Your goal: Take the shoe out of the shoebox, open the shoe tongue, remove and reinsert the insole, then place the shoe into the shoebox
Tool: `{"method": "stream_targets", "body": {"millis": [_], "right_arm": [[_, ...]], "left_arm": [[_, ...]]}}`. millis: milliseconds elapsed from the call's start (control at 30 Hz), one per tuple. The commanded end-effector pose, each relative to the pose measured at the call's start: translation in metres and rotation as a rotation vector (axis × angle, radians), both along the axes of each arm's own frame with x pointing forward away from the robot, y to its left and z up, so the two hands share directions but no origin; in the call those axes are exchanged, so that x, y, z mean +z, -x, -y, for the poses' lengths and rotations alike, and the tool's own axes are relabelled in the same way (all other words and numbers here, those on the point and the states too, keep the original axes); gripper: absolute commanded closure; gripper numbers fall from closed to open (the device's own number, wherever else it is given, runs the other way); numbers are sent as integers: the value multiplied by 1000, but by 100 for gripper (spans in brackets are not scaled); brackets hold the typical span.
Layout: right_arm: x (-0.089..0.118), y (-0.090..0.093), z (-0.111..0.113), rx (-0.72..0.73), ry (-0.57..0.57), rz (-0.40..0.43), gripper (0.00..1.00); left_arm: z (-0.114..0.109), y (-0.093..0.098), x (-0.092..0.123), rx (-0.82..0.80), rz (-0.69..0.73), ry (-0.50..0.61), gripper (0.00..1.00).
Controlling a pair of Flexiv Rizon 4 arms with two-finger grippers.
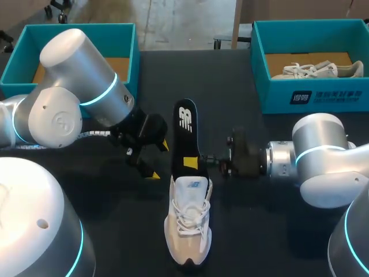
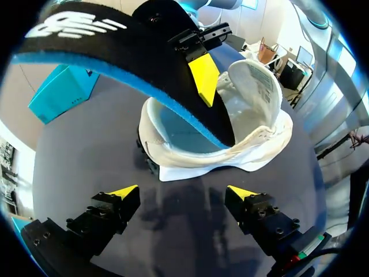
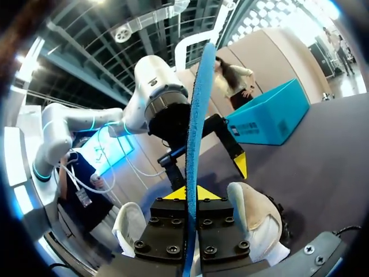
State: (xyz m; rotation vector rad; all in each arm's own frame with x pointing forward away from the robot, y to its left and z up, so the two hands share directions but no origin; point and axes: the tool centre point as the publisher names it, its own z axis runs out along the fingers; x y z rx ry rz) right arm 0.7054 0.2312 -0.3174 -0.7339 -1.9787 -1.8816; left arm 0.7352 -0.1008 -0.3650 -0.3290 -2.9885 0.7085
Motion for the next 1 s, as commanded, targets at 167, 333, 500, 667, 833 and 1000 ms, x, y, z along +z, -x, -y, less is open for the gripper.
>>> {"method": "stream_targets", "body": {"millis": [167,333,500,667,833,1000], "right_arm": [[-12,11,8,-16,4,-31,100],[-18,18,11,-20,1,-46,100],[-26,27,11,-20,13,-66,100],[-28,30,12,-17,14,-74,100],[-21,30,11,-10,5,-61,88],[-12,27,7,0,2,-34,63]], "left_arm": [[-1,1,-1,0,1,2,0],[-1,1,-1,0,1,2,0],[-1,1,-1,0,1,2,0],[-1,1,-1,0,1,2,0],[-1,1,-1,0,1,2,0],[-1,1,-1,0,1,2,0]]}}
